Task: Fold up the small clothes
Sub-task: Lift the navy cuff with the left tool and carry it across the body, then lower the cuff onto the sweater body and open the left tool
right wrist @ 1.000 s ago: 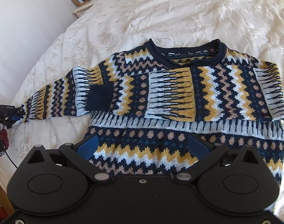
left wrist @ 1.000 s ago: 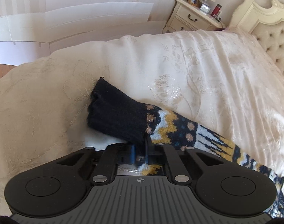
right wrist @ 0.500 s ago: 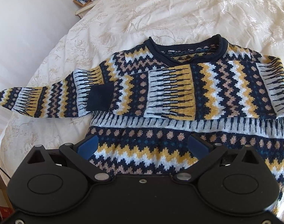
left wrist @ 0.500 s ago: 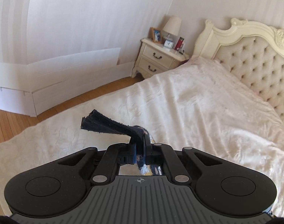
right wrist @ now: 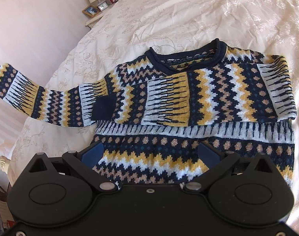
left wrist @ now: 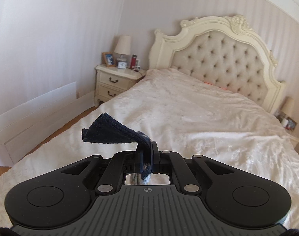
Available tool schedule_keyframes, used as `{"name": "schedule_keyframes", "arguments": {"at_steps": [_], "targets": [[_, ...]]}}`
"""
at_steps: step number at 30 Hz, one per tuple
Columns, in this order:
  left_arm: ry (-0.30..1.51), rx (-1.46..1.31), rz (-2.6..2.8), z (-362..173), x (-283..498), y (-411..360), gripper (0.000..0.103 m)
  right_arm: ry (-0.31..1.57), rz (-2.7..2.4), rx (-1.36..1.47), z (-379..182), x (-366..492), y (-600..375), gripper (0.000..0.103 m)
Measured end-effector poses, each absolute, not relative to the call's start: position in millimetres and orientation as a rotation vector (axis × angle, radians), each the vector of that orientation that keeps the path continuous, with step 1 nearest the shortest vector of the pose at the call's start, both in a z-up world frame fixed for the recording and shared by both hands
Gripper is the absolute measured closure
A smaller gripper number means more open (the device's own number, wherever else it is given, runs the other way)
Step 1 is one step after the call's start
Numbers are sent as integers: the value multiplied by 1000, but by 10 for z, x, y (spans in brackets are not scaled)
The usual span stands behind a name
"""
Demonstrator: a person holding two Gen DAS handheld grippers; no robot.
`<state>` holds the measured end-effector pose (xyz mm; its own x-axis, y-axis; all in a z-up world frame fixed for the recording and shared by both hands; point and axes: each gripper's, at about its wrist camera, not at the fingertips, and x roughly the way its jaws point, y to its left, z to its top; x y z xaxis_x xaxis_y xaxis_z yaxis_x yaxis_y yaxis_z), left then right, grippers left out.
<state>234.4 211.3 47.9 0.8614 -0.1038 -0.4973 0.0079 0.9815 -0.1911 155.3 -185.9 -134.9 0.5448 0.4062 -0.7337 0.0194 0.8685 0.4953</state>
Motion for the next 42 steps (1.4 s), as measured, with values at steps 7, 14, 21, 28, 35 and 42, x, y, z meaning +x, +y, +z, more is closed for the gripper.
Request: {"name": "schedule_keyframes", "arguments": {"at_steps": [7, 14, 21, 28, 35, 42], "targets": [[549, -155, -265, 354, 2381, 1123, 97, 973, 201, 523, -1415, 1382, -2178, 1], [634, -126, -387, -147, 2476, 201, 97, 977, 159, 548, -1503, 1282, -2494, 1], [763, -60, -441, -739, 2508, -482, 96, 977, 123, 568, -1561, 1240, -2776, 1], [846, 18, -524, -969, 2512, -926, 70, 987, 105, 576, -1620, 1284, -2921, 1], [799, 89, -618, -871, 2342, -972, 49, 981, 94, 572, -1643, 1418, -2932, 1], [869, 125, -535, -1055, 2348, -498, 48, 968, 81, 571, -1631, 1655, -2909, 1]]}}
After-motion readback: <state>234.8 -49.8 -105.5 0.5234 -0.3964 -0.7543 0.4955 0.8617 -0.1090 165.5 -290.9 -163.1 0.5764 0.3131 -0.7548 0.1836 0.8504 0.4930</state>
